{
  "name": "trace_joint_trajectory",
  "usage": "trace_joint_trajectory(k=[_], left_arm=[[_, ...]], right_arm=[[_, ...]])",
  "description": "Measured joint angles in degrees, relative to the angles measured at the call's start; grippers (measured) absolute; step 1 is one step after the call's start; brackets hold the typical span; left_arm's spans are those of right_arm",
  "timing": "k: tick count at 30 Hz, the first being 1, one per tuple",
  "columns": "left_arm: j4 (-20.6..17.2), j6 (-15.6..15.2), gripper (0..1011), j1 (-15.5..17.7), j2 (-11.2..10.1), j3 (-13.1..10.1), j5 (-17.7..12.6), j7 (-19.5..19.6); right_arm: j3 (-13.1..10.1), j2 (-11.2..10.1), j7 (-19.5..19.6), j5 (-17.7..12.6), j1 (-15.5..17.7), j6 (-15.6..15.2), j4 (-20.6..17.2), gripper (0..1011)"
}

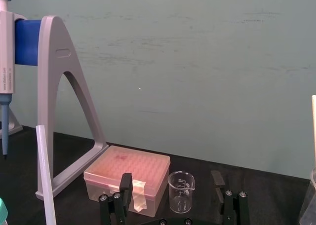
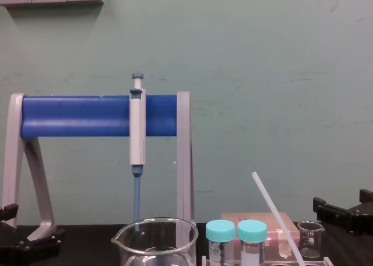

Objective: Pick up the stirring rod with one hand, then place it down.

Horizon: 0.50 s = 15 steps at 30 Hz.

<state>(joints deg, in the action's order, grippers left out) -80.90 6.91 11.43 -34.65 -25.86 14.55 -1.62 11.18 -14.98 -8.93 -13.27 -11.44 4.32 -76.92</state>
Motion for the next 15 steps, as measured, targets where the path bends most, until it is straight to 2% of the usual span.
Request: trace_joint_trajectory(k=[15], left_arm=[[0.0, 0.0, 1000, 0.0, 0.0, 0.0, 0.0, 0.0]], right_arm=[[0.1, 0.0, -0.1, -0.2, -0.1, 0.2, 0.0, 1003]])
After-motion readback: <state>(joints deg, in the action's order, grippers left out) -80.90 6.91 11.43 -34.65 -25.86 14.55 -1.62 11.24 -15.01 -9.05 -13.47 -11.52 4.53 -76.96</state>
